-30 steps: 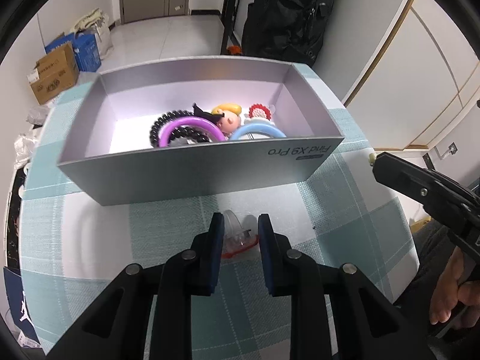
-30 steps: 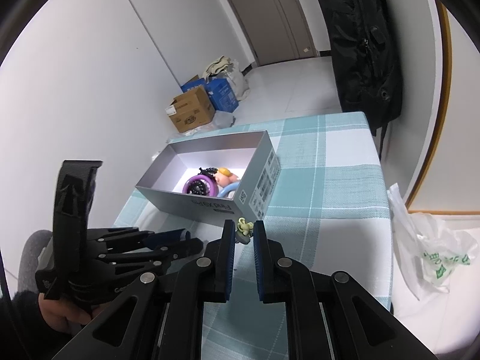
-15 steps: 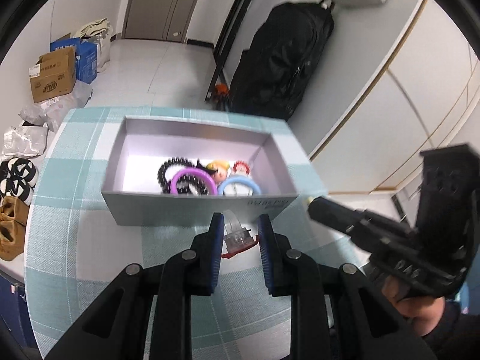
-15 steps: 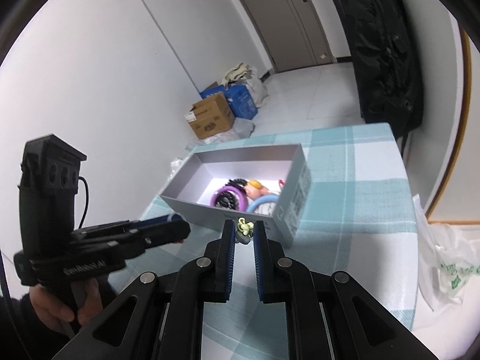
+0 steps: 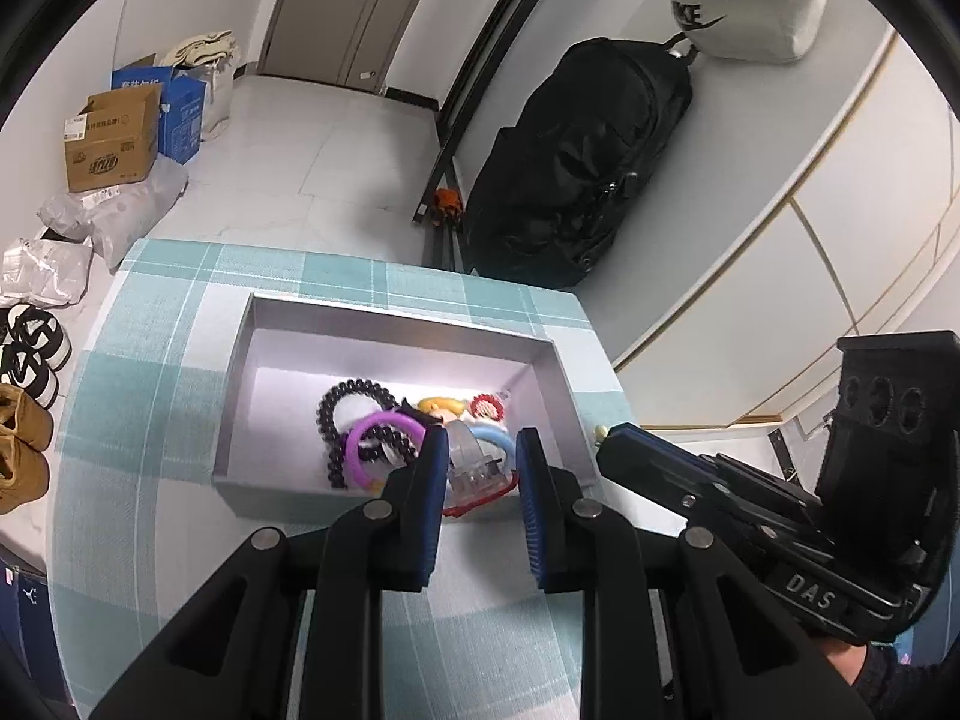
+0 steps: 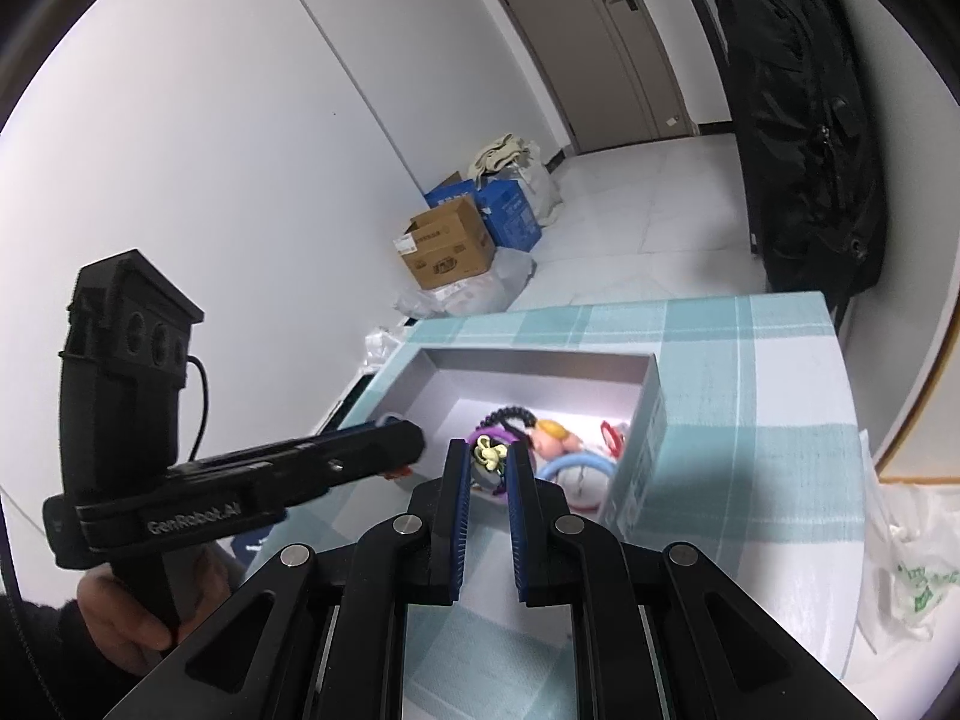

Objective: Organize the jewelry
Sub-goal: 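Carry the pacifier into the box with the left tool while the right tool drops the charm there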

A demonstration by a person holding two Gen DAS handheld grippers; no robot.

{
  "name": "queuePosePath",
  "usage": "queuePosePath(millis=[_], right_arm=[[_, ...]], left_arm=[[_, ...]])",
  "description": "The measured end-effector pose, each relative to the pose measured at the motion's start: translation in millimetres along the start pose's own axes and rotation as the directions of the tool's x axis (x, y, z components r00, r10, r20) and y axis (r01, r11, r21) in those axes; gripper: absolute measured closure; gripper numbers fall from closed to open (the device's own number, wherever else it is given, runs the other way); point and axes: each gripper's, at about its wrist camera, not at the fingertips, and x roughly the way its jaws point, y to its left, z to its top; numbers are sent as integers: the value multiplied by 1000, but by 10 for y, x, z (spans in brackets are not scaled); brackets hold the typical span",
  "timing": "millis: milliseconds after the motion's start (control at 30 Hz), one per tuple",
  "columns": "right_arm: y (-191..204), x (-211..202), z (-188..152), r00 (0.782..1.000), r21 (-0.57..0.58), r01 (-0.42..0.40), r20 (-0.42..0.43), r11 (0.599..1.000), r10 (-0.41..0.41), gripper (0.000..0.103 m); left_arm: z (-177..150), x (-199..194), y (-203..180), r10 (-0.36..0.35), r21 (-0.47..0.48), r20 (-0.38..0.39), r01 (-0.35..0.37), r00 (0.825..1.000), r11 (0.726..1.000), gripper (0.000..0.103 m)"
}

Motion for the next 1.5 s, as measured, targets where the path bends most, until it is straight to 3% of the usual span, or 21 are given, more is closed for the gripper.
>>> queuePosePath(millis=[333,867,1067,1200,1267,1333,1367,1500], right_arm=[[-100,285,245,1000,10,-27,-9,1000,27,92],[-320,461,293,999,50,-37,-20,998,38,92],[-328,479,300,998,58,-50,-27,997,51,90],[-328,509,296,998,59,-33,-53,998,36,89],[-328,479,295,999,58,-19,-43,998,21,81],[-338,403,296,1000,58,-15,-16,998,16,59],[-341,366,298,1000,62,-21,-4,998,22,55],[-331,188,278,999,62,-14,46,998,11,44]], left_arm=[[189,201,198,14,-68,-16,-15,1000,998,85],[273,370,218,54,-49,-41,-56,998,997,85],[282,386,247,30,-66,-37,-32,999,997,85],[298,413,337,-36,-133,-61,27,997,991,82],[298,445,367,-48,-160,-92,33,995,987,68],[288,416,366,-63,-163,-81,49,995,985,57],[286,379,346,-72,-154,-69,60,995,986,53],[268,300,275,-42,-120,-56,35,998,992,52]])
